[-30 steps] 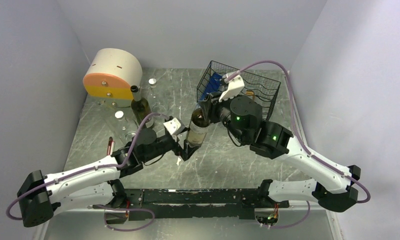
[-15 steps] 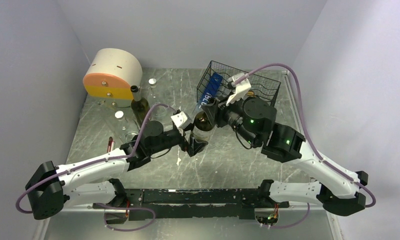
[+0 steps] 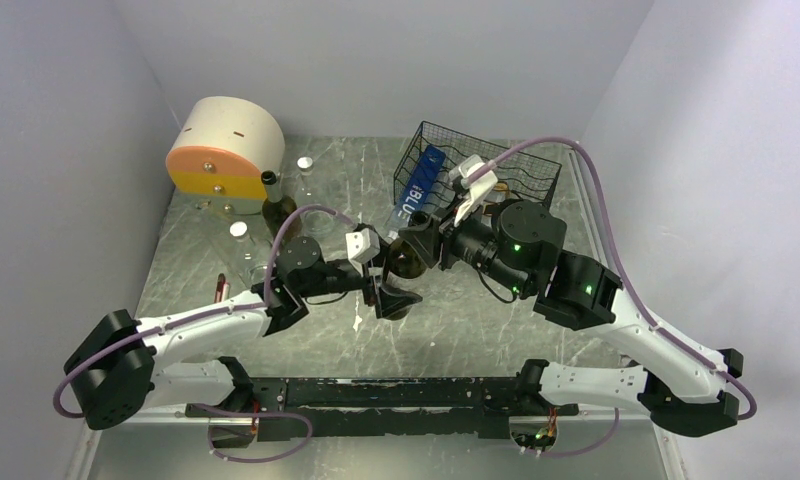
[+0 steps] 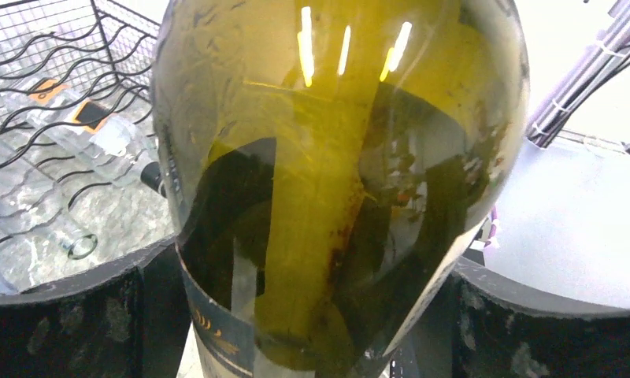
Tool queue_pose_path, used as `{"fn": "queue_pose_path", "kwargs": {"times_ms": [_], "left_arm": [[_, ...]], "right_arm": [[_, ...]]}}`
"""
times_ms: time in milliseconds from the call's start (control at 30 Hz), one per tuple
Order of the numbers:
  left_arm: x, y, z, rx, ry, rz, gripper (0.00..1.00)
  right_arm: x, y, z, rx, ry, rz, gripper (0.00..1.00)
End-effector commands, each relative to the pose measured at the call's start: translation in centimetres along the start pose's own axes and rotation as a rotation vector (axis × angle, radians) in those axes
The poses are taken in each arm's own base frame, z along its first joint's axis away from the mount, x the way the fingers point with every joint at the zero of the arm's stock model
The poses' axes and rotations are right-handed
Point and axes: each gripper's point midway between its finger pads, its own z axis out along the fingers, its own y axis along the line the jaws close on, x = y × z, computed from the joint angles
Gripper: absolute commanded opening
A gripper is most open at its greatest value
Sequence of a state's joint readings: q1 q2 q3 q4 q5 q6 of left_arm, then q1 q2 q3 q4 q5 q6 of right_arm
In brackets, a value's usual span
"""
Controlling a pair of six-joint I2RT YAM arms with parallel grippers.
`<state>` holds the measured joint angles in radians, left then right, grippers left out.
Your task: Put the wine bottle on the wine rack
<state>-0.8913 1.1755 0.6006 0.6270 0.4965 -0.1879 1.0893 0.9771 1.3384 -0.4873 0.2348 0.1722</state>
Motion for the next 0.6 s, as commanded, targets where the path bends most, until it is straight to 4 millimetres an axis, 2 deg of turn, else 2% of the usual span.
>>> {"fn": "queue_pose_path", "kwargs": {"times_ms": [0, 167, 300, 400, 467, 567], "left_arm": [[-2.6, -1.2, 0.0, 0.094, -0.115, 0.092, 0.87], [-2.4, -1.0, -0.2, 0.093, -0.133, 0.132, 0.83], [-2.0, -1.2, -0.3, 0.109, -0.127, 0.143, 0.85], [-1.8, -1.2, -0.5, 0.11, -0.141, 0.168, 0.79], [-1.8, -1.3, -0.7, 0.112, -0.162, 0.19, 0.64], [-2.5, -1.4, -1.1, 0.107, -0.189, 0.238, 0.3]], "right_arm": [[-3.5, 1.5, -1.5, -0.086, -0.111, 0.04, 0.16], [-3.8, 1.3, -1.8, -0.078, -0.122, 0.055, 0.18], [-4.1, 1.3, -1.9, -0.076, -0.135, 0.065, 0.19], [-4.2, 1.4, -1.9, -0.084, -0.145, 0.075, 0.2], [-4.1, 1.6, -1.8, -0.091, -0.142, 0.082, 0.2], [-3.6, 1.6, -1.5, -0.085, -0.122, 0.098, 0.25]]}}
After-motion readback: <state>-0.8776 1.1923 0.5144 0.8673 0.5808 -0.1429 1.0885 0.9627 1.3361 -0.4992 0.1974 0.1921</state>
